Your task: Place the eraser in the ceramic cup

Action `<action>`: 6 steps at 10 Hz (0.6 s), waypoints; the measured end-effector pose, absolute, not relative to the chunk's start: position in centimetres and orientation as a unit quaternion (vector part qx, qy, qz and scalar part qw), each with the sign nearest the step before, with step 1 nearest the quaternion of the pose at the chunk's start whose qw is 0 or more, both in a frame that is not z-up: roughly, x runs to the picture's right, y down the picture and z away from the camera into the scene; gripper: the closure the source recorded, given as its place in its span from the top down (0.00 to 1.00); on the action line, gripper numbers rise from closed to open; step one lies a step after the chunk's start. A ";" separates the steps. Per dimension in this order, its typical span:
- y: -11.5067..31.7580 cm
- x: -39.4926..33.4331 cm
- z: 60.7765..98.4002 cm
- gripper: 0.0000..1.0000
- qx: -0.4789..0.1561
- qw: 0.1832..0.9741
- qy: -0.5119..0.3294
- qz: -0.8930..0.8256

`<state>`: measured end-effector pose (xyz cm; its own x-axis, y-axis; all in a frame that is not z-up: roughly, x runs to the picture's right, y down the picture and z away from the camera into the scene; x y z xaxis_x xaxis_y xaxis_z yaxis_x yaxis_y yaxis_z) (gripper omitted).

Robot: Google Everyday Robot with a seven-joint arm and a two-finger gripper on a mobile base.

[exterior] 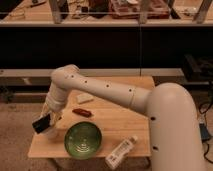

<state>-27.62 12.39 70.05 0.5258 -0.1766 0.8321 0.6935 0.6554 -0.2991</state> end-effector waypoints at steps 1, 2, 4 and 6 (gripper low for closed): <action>12.3 -28.0 70.0 0.10 -0.319 0.808 -0.413 -0.276; 12.3 -28.7 69.8 0.21 -0.323 0.797 -0.419 -0.291; 12.6 -30.1 69.1 0.41 -0.329 0.784 -0.420 -0.318; 12.9 -30.8 68.8 0.60 -0.332 0.781 -0.411 -0.333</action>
<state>-30.80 12.91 68.79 0.4410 -0.2475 0.8627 0.7926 0.5583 -0.2450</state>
